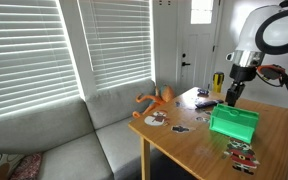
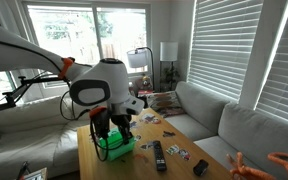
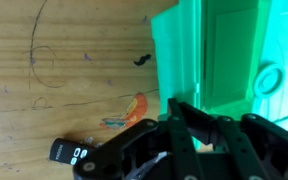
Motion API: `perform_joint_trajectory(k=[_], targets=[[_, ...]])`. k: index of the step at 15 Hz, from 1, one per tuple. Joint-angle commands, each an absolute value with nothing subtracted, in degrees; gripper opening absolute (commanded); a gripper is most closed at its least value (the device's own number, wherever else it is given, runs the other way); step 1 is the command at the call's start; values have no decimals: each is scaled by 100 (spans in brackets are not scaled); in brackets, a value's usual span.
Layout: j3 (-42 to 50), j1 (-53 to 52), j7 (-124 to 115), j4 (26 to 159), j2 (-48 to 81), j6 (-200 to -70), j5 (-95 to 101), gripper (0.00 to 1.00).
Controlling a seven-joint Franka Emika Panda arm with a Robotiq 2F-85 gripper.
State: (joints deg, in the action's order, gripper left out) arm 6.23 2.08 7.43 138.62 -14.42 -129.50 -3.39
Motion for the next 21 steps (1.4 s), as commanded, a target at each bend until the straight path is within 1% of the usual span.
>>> perform_joint_trajectory(k=[1,2,6,9,10,11,17,21], targets=[[580,196,809,13835,-1345,-13007,-431,19],[565,191,793,13836,-1370,-13001,-426,37],[520,144,819,13844,-1484,-13008,-470,63],[467,113,816,13841,-1577,-12971,-439,86],[442,120,767,13834,-1614,-12945,-359,92],[429,126,757,13824,-1631,-12949,-322,100],[428,-51,980,13729,-1689,-12918,-667,100],[396,-270,1179,13618,-1528,-12673,-1035,100]])
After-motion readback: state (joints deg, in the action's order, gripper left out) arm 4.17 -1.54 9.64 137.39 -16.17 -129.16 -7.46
